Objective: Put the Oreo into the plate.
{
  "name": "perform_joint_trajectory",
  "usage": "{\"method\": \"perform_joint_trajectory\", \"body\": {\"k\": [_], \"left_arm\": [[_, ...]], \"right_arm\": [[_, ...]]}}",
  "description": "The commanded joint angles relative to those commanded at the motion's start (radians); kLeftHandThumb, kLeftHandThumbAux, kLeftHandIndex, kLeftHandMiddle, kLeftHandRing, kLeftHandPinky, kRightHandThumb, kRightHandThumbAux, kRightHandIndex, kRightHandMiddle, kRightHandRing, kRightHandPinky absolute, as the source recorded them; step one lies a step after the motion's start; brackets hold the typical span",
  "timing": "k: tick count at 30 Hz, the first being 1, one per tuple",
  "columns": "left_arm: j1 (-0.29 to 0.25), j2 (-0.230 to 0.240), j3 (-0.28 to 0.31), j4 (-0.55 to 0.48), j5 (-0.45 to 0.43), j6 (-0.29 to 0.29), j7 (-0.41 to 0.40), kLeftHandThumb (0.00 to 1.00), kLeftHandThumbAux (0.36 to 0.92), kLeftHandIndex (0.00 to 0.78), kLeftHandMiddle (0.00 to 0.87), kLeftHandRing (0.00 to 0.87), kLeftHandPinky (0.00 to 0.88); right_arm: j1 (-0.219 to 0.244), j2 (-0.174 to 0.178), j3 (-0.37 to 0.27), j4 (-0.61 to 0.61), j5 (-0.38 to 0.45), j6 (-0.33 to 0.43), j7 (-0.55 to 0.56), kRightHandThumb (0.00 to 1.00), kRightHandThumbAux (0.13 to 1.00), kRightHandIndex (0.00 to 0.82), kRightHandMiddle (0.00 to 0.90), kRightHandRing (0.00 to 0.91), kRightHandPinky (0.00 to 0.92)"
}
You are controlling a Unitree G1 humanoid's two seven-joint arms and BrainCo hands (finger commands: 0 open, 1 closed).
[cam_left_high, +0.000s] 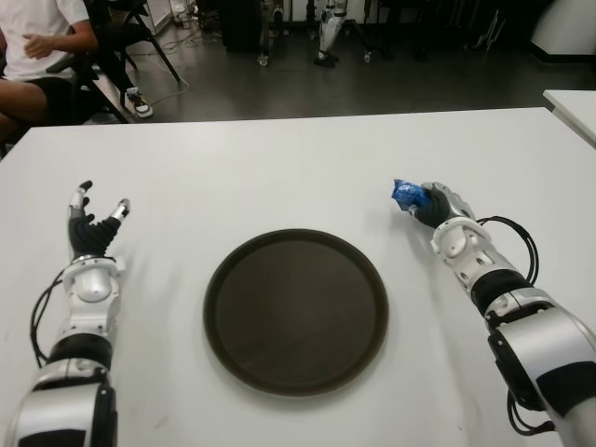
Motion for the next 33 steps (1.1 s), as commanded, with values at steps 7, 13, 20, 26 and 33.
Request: {"method": "perform_joint_trajectory", "body": {"k": [7,13,20,26,33], "left_arm": [[0.000,0.004,-0.008,0.005,0.014,-0.001,0.010,0.000,0.661,0.000,0.000,0.000,0.000],[0.001,0.006,-0.014,0.004,0.023,0.002,0.017,0.000,0.646,0.000,0.000,0.000,0.000],[-0.002,0.003,-0.008,0.004,0.015,0.001,0.014,0.000,0.642,0.000,0.000,0.000,0.000],[-0.001,0.004,-0.007,0.005,0.013,-0.002,0.011,0.000,0.659,0.000,0.000,0.000,0.000],[0.004,0.003,-0.009,-0.007,0.014,0.000,0.006,0.000,0.672,0.000,0.000,0.000,0.000]], "right_arm": [[0.002,0.001,-0.023,-0.003,0.024,-0.015,0.016,0.844,0.678,0.412,0.572,0.746,0.728],[0.003,0.000,-0.031,-0.004,0.027,-0.025,0.020,0.845,0.677,0.415,0.577,0.759,0.741],[0.014,-0.001,-0.056,-0.020,0.044,-0.078,-0.018,0.844,0.677,0.418,0.578,0.762,0.742],[0.026,0.002,-0.078,-0.053,0.063,-0.132,-0.067,0.767,0.698,0.432,0.713,0.778,0.764],[0.092,0.016,-0.110,-0.214,0.094,-0.215,-0.110,0.724,0.709,0.441,0.825,0.816,0.809]]}}
